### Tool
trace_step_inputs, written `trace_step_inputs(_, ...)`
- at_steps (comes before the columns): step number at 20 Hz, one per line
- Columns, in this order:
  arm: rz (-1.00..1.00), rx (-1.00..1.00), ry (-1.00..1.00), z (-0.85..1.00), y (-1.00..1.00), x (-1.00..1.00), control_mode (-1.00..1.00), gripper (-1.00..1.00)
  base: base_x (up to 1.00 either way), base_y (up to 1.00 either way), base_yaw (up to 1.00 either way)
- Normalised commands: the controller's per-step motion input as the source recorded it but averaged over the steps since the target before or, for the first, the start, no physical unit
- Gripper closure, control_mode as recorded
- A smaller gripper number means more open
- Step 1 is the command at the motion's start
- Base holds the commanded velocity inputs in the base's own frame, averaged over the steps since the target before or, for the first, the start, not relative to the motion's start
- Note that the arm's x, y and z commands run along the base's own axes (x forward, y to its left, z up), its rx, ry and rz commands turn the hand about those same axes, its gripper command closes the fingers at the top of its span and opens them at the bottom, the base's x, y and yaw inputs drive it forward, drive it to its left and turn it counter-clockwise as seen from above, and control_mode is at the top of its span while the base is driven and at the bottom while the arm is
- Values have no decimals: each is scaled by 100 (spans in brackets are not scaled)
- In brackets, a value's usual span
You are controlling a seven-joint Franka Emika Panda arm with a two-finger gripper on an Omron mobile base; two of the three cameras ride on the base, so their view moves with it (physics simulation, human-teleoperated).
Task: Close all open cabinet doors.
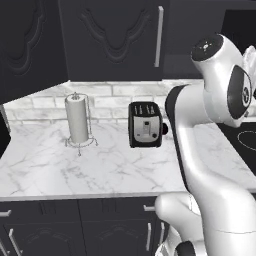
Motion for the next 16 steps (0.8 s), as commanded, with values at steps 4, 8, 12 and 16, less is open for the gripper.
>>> trace_step_inputs(4, 0, 0, 0, 0, -11, -61, -100, -100, 0, 0, 0)
trace_step_inputs(8, 0, 0, 0, -2, -6, -58, -100, -100, 0, 0, 0)
trace_step_inputs(12, 0, 0, 8, -1, 3, -48, -100, -100, 0, 0, 0)
trace_step_inputs(16, 0, 0, 13, 0, 0, -46, -100, -100, 0, 0, 0)
